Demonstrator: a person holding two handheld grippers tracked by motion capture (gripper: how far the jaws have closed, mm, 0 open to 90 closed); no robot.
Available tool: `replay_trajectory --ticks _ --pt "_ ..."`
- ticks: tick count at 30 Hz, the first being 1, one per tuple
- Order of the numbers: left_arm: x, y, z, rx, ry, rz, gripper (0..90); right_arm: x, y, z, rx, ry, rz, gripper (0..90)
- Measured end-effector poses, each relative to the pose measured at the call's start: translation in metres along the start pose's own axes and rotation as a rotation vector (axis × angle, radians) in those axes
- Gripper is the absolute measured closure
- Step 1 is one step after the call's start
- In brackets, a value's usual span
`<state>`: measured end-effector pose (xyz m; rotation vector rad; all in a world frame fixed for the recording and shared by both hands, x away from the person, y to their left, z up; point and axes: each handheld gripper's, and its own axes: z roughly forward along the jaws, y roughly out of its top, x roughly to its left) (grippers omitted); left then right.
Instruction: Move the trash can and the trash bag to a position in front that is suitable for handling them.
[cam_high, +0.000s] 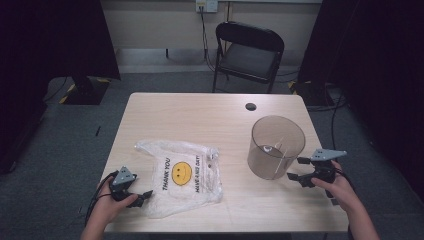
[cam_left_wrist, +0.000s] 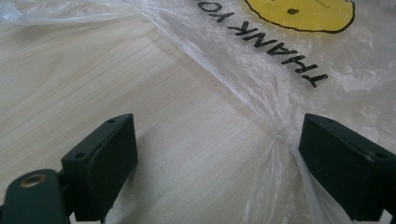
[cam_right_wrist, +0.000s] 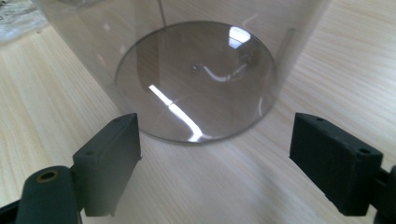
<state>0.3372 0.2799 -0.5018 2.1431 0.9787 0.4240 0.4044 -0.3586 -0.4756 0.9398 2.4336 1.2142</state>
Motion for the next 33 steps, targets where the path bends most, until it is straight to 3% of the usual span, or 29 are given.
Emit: replay_trajectory --ticks 7,21,33 --pt "0.0 0.0 0.0 0.0 0.0 0.0 11.2 0.003 0.008 0.007 -0.006 0.036 -0.032 14.4" --pt "0.0 0.0 0.0 0.0 0.0 0.0 11.2 0.008 0.011 0.015 -0.003 0.042 -0.029 14.4" --pt "0.0 0.0 0.0 0.0 -0.001 -0.001 11.2 0.022 0.028 0.032 -0.015 0.065 -0.051 14.6"
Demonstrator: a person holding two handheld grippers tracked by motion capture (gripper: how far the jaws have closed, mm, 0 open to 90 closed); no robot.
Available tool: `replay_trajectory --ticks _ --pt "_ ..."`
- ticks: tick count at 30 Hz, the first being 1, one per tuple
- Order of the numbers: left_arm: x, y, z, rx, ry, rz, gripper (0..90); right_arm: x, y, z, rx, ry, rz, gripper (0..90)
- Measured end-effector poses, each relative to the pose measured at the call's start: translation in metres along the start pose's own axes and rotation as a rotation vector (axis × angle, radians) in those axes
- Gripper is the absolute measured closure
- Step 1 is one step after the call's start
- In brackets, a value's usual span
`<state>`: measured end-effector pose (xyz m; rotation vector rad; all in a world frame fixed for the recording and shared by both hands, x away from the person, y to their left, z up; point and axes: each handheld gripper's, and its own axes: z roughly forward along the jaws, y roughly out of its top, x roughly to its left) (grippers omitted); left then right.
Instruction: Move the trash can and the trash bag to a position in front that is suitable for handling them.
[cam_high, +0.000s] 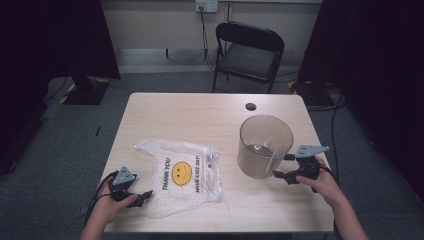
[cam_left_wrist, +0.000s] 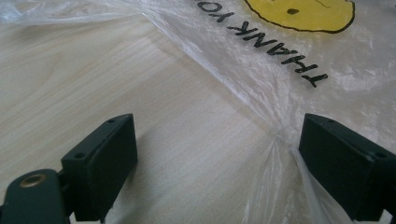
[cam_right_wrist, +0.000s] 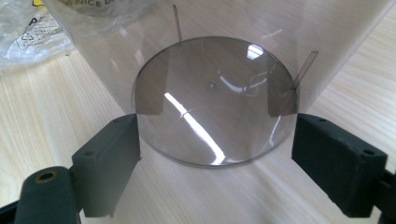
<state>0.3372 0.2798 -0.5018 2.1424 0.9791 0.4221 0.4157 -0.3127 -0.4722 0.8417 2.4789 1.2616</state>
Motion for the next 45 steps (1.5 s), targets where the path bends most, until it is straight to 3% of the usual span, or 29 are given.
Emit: replay_trajectory --ticks 30,45 --pt "0.0 0.0 0.0 0.0 0.001 0.001 11.2 0.025 0.029 0.043 -0.004 0.005 -0.039 15.3" --pt "0.0 0.0 0.0 0.0 0.0 0.0 11.1 0.03 0.033 0.05 -0.004 0.004 -0.042 15.6"
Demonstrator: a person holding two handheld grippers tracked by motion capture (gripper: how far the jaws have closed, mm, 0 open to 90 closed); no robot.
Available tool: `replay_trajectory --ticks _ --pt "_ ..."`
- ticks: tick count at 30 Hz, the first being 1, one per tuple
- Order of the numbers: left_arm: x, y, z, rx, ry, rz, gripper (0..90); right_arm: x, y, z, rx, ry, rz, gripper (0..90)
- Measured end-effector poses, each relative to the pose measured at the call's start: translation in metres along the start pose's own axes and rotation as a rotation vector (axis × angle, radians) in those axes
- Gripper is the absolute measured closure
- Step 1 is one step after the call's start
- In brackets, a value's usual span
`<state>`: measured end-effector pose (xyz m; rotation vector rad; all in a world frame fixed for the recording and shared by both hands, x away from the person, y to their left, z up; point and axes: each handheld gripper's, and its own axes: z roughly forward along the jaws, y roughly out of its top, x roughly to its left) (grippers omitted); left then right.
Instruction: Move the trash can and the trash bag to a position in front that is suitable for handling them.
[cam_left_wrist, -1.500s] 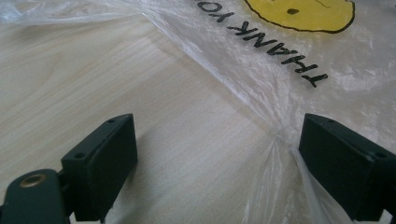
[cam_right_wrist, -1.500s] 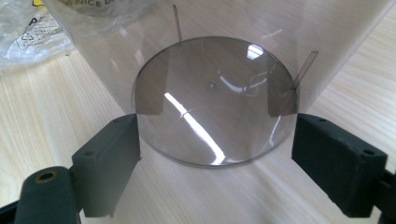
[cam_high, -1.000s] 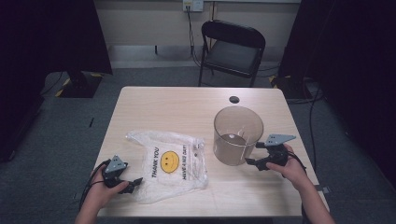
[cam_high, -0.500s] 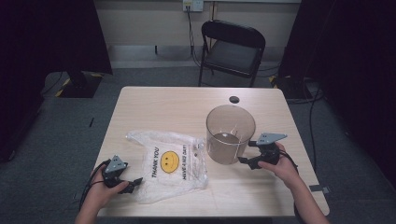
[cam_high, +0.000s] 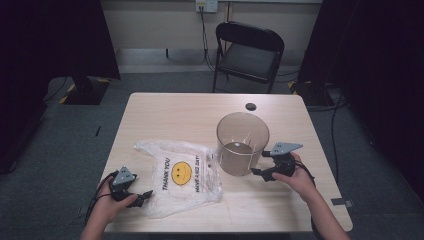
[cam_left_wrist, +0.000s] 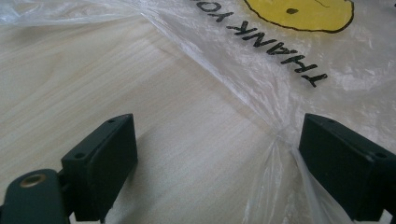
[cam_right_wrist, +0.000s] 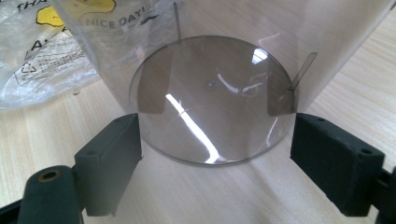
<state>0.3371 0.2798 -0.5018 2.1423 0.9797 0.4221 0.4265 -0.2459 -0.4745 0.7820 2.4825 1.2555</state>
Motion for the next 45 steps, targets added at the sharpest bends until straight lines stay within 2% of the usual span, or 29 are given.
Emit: replay_trajectory --ticks 25,27,30,33,35,39,40,43,45 --pt "0.001 0.0 -0.001 0.002 0.0 0.002 11.3 0.001 0.01 0.018 -0.01 0.013 -0.011 15.6" --pt "0.001 0.001 -0.001 0.003 -0.006 -0.019 11.6 0.001 0.011 0.018 -0.011 0.015 -0.012 15.6" --pt "0.001 0.004 -0.005 0.022 -0.015 -0.053 17.1 0.001 0.01 0.019 -0.012 0.017 -0.011 15.6" --pt "-0.001 0.009 -0.01 -0.016 -0.019 -0.043 17.5 0.001 0.01 0.019 -0.01 0.015 -0.013 15.7" --pt "-0.003 0.013 -0.013 -0.028 -0.02 -0.03 17.4 0.001 0.01 0.019 -0.009 0.013 -0.014 15.7" --pt "-0.008 0.02 -0.016 -0.052 -0.032 -0.03 17.3 0.003 0.011 0.02 -0.009 0.017 -0.013 15.7" --pt "-0.009 0.021 -0.016 -0.054 -0.038 -0.015 17.2 0.003 0.011 0.02 -0.005 0.014 -0.012 15.7" --pt "-0.014 0.025 -0.014 -0.046 -0.062 -0.007 16.8 0.004 0.012 0.022 -0.009 0.018 -0.011 15.7" --pt "-0.016 0.027 -0.014 -0.05 -0.058 0.0 16.7 0.005 0.014 0.025 -0.011 0.021 -0.015 15.7"
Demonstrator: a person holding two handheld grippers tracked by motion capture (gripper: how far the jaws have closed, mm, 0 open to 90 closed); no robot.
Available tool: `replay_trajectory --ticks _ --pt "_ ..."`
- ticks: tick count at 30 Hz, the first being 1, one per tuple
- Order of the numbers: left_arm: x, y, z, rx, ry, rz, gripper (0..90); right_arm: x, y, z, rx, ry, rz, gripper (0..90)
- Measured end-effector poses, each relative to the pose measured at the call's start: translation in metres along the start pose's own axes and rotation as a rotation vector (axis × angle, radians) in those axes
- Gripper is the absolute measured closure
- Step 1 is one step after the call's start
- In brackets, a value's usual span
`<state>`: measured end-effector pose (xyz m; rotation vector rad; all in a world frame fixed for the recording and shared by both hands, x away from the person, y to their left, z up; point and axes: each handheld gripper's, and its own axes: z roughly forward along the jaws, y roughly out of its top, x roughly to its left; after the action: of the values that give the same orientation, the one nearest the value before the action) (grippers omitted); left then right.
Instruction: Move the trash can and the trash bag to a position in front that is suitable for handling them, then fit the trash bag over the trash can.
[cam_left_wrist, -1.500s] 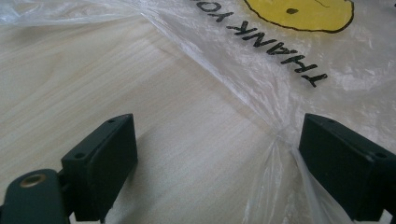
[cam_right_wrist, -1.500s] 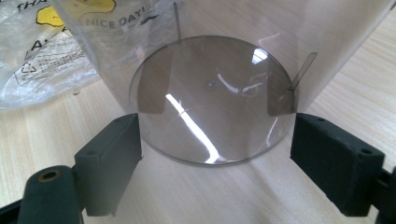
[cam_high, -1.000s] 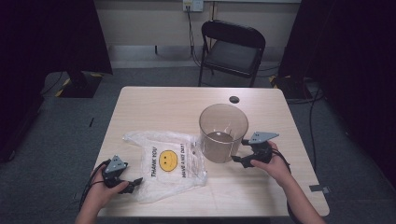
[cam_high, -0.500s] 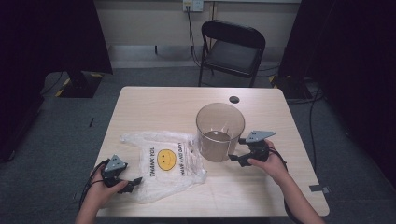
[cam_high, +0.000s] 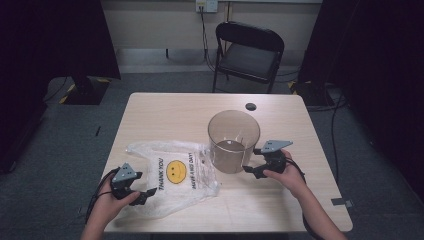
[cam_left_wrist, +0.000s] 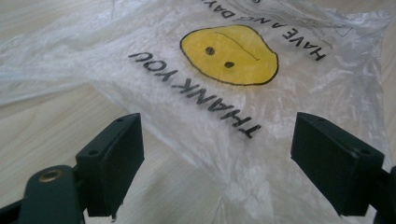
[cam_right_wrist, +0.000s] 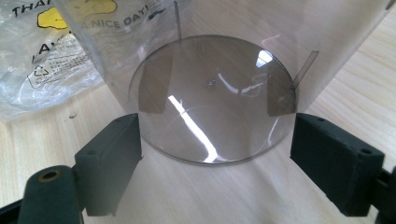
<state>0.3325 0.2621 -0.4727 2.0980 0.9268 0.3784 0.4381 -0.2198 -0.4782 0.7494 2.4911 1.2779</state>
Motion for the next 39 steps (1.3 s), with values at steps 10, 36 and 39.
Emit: replay_trajectory --ticks 10,36,39 --pt "-0.008 0.003 0.006 0.023 -0.041 0.017 16.0 0.001 0.003 0.005 0.008 0.002 0.012 15.5" --pt "-0.014 0.008 0.016 0.056 -0.047 0.081 15.9 -0.011 -0.039 -0.038 0.152 -0.076 -0.033 15.3" --pt "-0.016 0.011 0.019 0.051 -0.056 0.087 16.0 -0.013 -0.051 -0.046 0.174 -0.086 -0.029 15.2"
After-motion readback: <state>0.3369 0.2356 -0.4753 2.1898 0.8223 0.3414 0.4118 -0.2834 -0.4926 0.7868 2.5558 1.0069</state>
